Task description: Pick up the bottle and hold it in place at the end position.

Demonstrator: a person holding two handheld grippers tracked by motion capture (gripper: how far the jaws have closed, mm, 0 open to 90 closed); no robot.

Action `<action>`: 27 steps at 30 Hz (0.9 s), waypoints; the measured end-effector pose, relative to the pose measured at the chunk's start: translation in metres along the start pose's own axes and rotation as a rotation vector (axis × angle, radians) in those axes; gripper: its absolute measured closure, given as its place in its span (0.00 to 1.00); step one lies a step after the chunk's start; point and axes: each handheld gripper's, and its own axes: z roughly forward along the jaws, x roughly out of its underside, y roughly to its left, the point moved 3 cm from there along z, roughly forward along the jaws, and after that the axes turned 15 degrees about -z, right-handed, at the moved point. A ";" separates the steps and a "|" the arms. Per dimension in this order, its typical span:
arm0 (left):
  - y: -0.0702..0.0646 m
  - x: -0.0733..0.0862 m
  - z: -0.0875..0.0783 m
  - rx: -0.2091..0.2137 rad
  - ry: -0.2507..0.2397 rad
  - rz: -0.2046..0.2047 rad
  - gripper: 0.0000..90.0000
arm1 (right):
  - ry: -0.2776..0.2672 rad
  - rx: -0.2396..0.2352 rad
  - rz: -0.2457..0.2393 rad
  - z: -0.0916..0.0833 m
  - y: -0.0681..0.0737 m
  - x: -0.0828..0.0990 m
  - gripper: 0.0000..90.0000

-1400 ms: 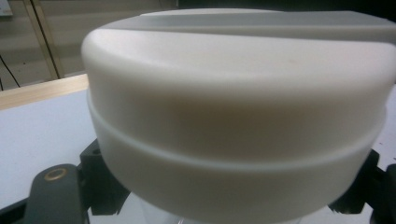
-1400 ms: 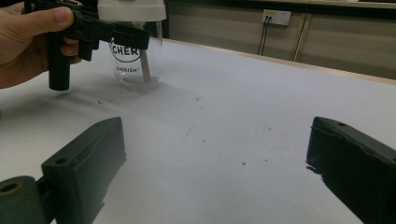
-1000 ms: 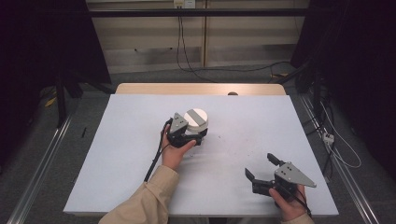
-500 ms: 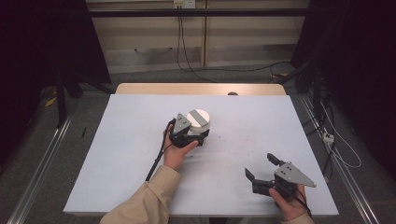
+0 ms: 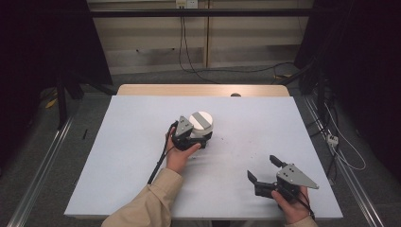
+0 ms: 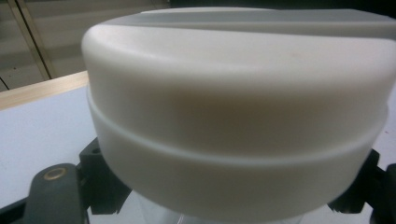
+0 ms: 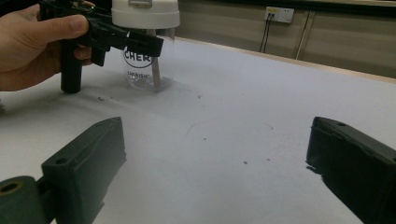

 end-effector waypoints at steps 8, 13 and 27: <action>-0.002 0.001 0.000 -0.007 0.002 0.029 0.20 | 0.018 -0.016 0.003 0.011 0.001 -0.002 0.05; -0.001 0.001 0.001 -0.004 0.002 0.018 0.20 | 0.039 -0.040 -0.007 0.023 0.003 -0.006 0.05; -0.003 0.001 0.001 -0.012 0.004 0.030 0.20 | 0.043 -0.066 0.008 0.040 0.001 -0.018 0.05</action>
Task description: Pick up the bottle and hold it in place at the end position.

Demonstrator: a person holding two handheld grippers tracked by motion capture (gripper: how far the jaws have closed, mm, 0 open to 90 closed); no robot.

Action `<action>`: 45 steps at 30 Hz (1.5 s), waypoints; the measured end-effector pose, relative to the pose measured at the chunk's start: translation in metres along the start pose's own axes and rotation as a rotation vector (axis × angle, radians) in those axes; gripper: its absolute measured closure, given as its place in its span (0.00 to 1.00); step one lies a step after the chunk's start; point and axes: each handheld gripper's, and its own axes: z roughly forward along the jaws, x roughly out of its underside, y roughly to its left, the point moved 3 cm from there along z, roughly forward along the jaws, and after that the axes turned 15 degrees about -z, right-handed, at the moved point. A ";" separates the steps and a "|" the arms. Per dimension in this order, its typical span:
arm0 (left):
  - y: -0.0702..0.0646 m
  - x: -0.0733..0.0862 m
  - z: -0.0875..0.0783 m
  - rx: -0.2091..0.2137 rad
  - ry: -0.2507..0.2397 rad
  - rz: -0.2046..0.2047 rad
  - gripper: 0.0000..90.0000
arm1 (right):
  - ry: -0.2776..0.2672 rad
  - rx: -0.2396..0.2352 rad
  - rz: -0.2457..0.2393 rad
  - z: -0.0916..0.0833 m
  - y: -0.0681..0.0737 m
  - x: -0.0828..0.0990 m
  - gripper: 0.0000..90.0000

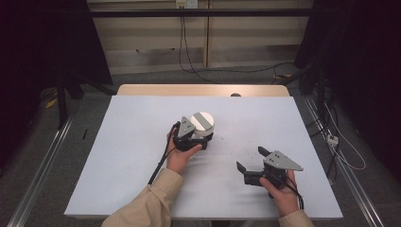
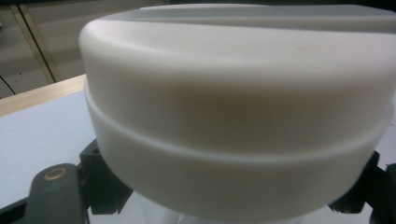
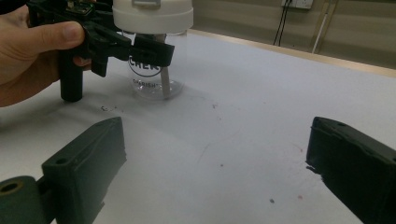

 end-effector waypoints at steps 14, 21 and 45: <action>0.001 0.000 0.000 0.004 0.005 -0.002 0.20 | 0.002 -0.036 0.004 0.022 0.007 -0.013 0.05; 0.002 0.000 0.000 0.009 0.004 -0.011 0.20 | 0.010 -0.062 0.030 0.031 0.008 -0.017 0.05; 0.002 0.000 0.000 0.012 0.007 -0.023 0.20 | 0.020 -0.084 0.040 0.049 0.010 -0.029 0.08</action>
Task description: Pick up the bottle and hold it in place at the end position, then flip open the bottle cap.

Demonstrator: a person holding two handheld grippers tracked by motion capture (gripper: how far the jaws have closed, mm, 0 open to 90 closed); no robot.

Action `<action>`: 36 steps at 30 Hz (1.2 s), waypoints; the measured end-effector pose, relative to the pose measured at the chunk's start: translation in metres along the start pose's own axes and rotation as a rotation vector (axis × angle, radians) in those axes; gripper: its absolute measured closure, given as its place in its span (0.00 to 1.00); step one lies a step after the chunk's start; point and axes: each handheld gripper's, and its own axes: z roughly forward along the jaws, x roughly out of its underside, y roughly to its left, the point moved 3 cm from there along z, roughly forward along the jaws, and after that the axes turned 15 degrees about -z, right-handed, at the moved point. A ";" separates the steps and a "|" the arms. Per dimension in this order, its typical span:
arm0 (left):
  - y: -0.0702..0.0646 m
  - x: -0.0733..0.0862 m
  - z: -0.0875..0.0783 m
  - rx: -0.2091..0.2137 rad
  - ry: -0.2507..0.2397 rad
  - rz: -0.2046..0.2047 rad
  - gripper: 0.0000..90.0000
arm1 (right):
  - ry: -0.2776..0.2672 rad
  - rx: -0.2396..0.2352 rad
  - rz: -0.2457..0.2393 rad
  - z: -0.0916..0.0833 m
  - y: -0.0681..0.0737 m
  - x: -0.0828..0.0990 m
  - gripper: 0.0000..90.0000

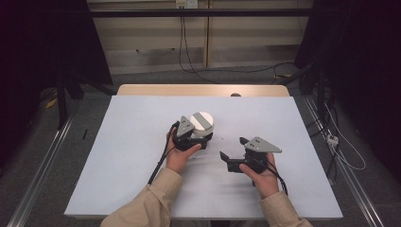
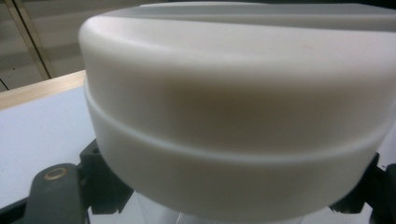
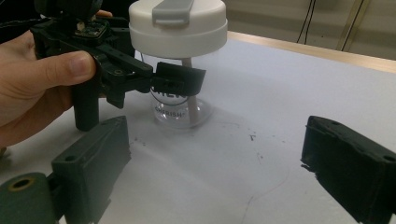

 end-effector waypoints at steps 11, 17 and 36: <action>0.000 0.000 0.000 -0.001 0.001 0.005 0.20 | -0.001 0.006 -0.004 0.008 -0.001 -0.009 0.08; 0.000 0.000 0.000 0.002 0.001 0.002 0.20 | 0.005 0.006 -0.014 0.013 0.001 -0.014 0.09; 0.000 0.000 0.000 0.002 0.001 0.004 0.20 | 0.004 0.009 -0.018 0.023 0.000 -0.023 0.15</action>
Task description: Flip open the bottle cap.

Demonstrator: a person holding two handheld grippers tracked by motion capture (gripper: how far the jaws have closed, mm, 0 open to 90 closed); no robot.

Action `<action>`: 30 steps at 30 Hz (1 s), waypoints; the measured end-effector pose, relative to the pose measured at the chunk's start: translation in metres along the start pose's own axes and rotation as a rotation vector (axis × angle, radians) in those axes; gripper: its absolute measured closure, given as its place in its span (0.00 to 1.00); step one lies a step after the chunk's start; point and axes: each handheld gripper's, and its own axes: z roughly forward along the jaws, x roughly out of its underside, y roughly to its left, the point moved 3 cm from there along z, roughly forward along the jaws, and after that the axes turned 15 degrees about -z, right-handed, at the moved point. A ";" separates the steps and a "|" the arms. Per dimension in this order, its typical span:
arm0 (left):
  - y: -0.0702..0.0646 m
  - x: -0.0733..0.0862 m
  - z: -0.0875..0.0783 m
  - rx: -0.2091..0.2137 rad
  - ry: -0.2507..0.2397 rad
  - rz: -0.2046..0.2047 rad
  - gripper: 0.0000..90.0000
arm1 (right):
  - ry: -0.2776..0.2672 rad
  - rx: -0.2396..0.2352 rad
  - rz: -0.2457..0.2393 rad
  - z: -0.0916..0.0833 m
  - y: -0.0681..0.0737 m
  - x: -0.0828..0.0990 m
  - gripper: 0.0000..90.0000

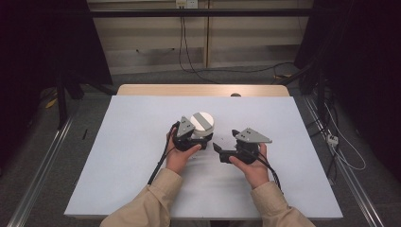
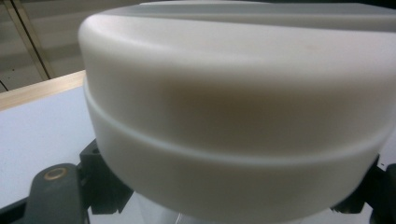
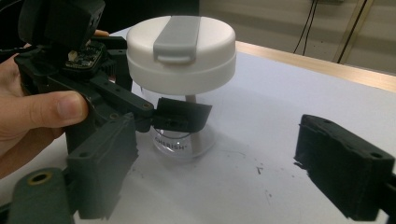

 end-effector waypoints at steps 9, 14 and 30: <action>0.000 0.000 0.000 0.000 0.000 0.003 0.20 | -0.006 -0.010 -0.011 0.001 0.001 -0.009 0.51; -0.001 0.000 0.000 0.000 -0.003 0.002 0.20 | -0.005 -0.033 -0.015 0.003 0.003 -0.013 0.76; -0.001 0.000 0.000 0.002 0.000 0.010 0.20 | 0.021 -0.089 -0.019 0.015 0.006 -0.021 1.00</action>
